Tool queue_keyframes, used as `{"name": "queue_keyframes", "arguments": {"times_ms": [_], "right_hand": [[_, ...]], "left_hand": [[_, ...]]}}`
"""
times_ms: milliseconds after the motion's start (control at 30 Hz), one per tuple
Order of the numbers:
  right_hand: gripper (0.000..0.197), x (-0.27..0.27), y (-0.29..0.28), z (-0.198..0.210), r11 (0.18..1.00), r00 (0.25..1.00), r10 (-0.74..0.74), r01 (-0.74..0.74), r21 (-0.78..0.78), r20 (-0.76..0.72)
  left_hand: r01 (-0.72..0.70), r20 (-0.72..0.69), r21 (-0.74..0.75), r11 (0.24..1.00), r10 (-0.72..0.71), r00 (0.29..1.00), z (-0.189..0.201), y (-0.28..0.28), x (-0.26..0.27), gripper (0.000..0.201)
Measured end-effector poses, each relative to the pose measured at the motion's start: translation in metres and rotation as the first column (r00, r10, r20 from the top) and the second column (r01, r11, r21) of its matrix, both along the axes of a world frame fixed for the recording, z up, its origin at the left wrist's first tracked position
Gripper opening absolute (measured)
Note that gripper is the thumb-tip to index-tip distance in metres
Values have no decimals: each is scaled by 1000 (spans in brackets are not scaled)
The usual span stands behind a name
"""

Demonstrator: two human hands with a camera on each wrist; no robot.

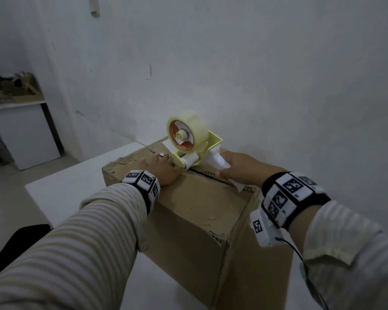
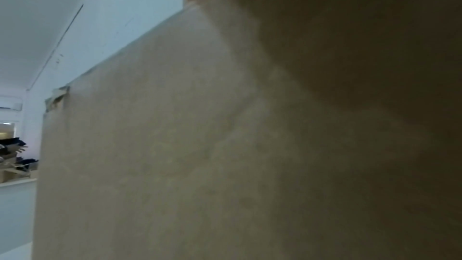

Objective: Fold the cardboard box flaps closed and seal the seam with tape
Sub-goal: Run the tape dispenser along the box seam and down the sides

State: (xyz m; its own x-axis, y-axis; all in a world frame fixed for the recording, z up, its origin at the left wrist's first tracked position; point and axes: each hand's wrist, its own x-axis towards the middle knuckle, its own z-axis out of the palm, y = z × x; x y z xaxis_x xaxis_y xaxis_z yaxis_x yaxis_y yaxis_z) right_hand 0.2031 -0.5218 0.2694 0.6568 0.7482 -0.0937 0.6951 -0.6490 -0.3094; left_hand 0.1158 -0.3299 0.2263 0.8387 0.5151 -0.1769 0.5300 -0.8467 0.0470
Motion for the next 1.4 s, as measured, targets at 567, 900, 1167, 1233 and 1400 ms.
{"name": "queue_keyframes", "arguments": {"times_ms": [567,900,1167,1233,1400], "right_hand": [[50,11,-38,8,999,997,-33,32,-13,-75],[31,6,-93,-1,987,982,-92,111,113,-165],[28,0,-94,-10,971,978,-122,153,185,-167],[21,0,-98,-9,968,980,-134,162,191,-149],[21,0,-104,-11,971,984,-150,165,172,-93]], "left_hand": [[107,-188,139,985,-80,979,5,-6,1,46],[23,-107,-13,1000,-24,994,22,-24,-2,40],[136,15,-123,983,-135,991,-1,-100,-7,115],[90,-7,-102,991,-92,996,-5,-113,-8,124],[7,-20,-130,991,-9,1000,1,-146,-14,132]]}}
